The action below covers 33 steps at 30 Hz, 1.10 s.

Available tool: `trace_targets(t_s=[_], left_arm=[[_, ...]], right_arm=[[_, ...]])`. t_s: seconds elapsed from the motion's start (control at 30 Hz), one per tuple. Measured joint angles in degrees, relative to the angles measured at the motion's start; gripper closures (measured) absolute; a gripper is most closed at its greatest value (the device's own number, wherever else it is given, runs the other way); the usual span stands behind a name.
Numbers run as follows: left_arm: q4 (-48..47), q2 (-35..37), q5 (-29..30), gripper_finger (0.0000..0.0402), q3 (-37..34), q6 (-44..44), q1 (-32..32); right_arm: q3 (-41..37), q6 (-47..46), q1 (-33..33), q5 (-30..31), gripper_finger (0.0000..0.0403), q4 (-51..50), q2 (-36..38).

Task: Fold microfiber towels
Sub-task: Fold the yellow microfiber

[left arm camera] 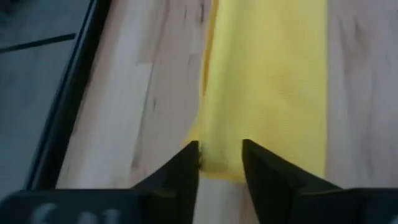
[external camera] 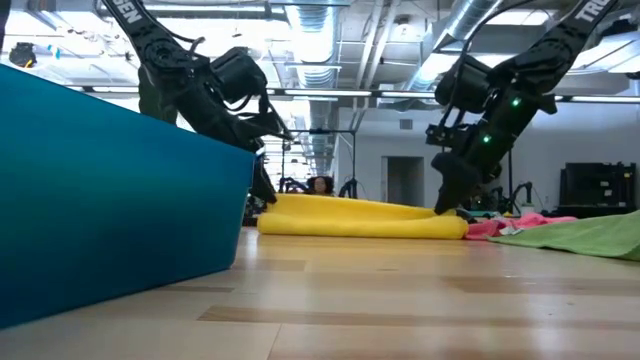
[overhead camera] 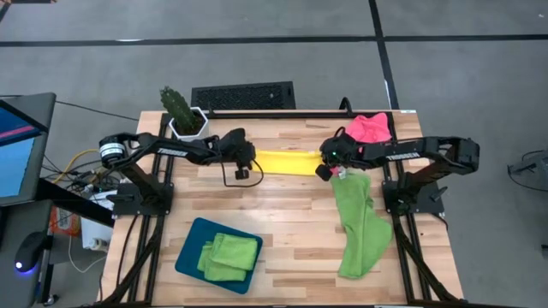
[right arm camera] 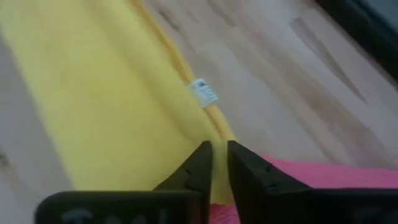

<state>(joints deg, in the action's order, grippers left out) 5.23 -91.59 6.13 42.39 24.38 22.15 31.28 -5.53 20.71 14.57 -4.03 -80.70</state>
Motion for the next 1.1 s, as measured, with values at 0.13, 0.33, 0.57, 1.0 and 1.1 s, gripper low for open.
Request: trace_targets(t_s=[0.13, 0.33, 0.57, 1.0, 1.1], left_arm=[[2.7, 0.0, 4.6, 0.0233, 0.0, 0.0, 0.0], [3.8, 2.9, 8.9, 0.0191, 0.2, -1.6, 0.0], [7.9, 7.0, -14.5, 0.0203, -0.1, -11.2, 0.8], [24.5, -8.3, -13.4, 0.0352, -3.3, -14.7, 0.8], [24.9, -11.0, -11.2, 0.0365, -3.3, -15.3, 0.8]], right_arm=[[0.0, 0.0, 0.8, 1.7, 0.0293, 0.0, 0.1], [0.0, 0.0, 2.2, 2.1, 0.0249, 0.0, 3.1], [-1.9, 1.0, -0.2, -1.2, 0.0230, 5.1, 8.8], [-13.9, -1.5, -1.9, -1.1, 0.0282, 28.4, 1.5], [-13.9, -1.5, -1.3, -1.0, 0.0290, 29.3, -2.0]])
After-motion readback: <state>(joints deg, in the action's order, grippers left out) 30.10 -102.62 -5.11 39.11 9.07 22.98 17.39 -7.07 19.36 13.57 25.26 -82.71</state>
